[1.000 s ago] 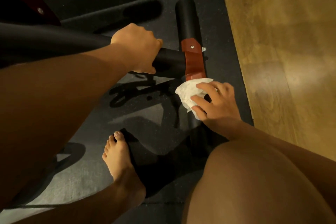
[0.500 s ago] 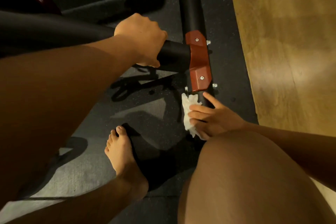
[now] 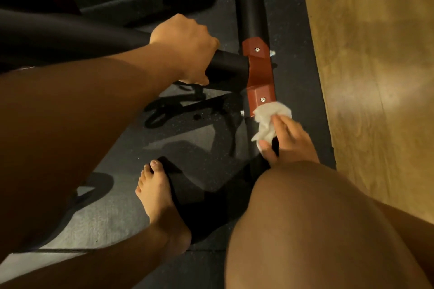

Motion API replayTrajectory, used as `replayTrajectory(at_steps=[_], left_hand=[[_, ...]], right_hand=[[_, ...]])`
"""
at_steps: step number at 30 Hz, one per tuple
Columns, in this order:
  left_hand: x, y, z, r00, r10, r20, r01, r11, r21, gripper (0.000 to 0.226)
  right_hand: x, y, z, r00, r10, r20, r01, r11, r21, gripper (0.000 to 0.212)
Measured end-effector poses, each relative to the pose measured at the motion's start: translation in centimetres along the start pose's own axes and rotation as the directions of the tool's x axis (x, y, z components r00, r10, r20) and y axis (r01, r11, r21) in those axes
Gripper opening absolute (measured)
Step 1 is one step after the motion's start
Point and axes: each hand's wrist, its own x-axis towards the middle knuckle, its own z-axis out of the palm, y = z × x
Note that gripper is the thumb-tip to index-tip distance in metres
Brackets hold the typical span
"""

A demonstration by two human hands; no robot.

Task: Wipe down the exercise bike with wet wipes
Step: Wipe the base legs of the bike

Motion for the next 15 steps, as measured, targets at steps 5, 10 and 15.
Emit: replayTrajectory(at_steps=[5,10,15], left_hand=[[-0.3,0.0,-0.2,1.000,-0.004,-0.002,0.005,1.000,0.014,0.053],[-0.6,0.2,-0.4,1.000,-0.017,-0.015,0.017,1.000,0.014,0.052],[-0.4,0.4,-0.6,0.999,-0.034,0.010,0.034,0.999,0.017,0.051]], right_hand=[[6.4,-2.2,-0.7,0.976,0.209,-0.054,-0.199,0.969,0.148,0.089],[6.9,-2.5,0.0,0.961,0.273,-0.047,-0.266,0.957,0.114,0.100],[1.5,-1.6,1.9,0.962,0.271,0.029,-0.272,0.942,0.196,0.096]])
